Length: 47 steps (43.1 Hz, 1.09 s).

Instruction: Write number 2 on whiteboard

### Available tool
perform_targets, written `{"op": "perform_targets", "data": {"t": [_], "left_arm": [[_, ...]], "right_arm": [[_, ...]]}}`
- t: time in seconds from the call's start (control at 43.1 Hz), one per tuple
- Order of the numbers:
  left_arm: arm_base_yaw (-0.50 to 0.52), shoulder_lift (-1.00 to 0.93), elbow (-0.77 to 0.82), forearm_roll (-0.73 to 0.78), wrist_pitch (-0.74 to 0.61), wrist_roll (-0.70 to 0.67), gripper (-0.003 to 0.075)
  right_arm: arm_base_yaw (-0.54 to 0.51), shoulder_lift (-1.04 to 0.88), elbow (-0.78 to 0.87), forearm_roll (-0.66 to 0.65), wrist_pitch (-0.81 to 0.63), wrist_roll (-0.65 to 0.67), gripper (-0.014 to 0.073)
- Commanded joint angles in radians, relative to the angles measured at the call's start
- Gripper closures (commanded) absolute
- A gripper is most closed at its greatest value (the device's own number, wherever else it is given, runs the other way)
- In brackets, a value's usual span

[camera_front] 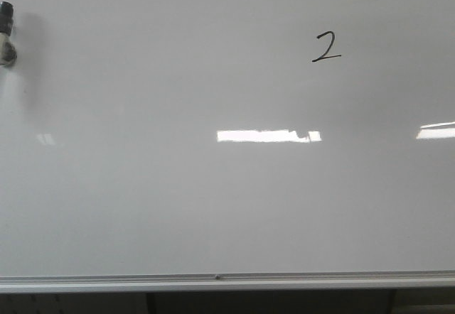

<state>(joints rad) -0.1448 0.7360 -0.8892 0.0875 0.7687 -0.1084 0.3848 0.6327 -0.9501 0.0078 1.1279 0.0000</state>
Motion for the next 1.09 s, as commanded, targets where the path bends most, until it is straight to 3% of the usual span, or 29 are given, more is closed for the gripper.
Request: {"op": "perform_targets", "data": {"t": [0.0, 0.348, 0.627, 0.743, 0.859, 1.068], "left_arm": [[-0.047, -0.072, -0.035, -0.035, 0.008, 0.004, 0.028], [-0.085, -0.188, -0.035, 0.055, 0.263, -0.039, 0.028], [-0.085, -0.195, -0.035, 0.071, 0.264, -0.066, 0.028], [-0.085, -0.195, -0.035, 0.071, 0.265, -0.066, 0.0281], [-0.085, -0.195, -0.035, 0.071, 0.265, -0.066, 0.0297], [-0.085, -0.195, -0.035, 0.071, 0.265, -0.066, 0.0498]], "right_arm": [[-0.003, -0.058, -0.029, -0.014, -0.075, 0.007, -0.002], [-0.003, -0.205, 0.036, -0.016, -0.067, 0.023, -0.002], [-0.003, -0.214, 0.064, -0.025, -0.076, 0.023, -0.0005], [-0.003, -0.214, 0.064, -0.025, -0.077, 0.023, 0.0123], [-0.003, -0.214, 0.064, -0.025, -0.077, 0.023, 0.0315], [-0.003, -0.214, 0.064, -0.025, -0.077, 0.023, 0.0559]]}}
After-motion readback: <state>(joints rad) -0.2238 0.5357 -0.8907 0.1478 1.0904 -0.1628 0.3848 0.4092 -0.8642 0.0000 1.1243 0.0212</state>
